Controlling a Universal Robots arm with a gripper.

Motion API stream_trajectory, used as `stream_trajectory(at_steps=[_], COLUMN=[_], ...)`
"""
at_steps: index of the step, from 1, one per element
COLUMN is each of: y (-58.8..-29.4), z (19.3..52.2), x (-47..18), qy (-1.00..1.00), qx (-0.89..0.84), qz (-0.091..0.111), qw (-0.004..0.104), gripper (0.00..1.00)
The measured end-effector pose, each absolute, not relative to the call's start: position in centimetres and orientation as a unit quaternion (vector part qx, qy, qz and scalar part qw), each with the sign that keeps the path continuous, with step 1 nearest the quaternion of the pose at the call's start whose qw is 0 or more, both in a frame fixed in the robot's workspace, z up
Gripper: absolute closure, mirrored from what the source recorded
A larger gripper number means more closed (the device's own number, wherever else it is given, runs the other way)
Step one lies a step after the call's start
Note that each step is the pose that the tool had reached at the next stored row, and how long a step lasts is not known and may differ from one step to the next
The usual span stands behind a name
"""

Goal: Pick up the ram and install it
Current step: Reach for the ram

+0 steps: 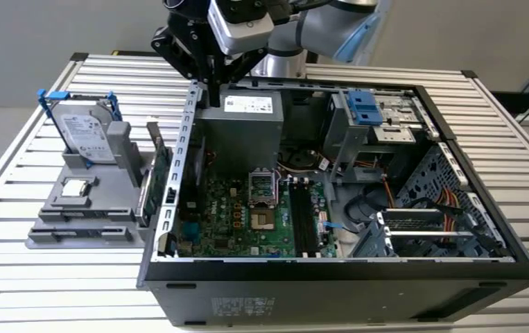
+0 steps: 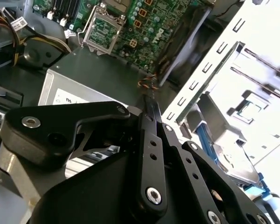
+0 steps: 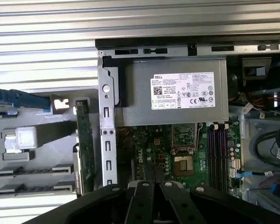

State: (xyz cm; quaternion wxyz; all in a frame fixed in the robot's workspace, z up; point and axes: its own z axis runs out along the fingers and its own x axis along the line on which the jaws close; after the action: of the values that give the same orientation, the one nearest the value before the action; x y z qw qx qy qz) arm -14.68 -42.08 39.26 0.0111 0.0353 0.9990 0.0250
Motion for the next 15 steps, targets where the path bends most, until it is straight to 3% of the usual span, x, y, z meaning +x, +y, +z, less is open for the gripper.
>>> stream_trajectory(at_steps=[15], y=[-43.7], z=[39.3], x=[-16.5], qy=[0.999], qx=[0.033], qz=[0.025], qw=[0.011], gripper=[1.00])
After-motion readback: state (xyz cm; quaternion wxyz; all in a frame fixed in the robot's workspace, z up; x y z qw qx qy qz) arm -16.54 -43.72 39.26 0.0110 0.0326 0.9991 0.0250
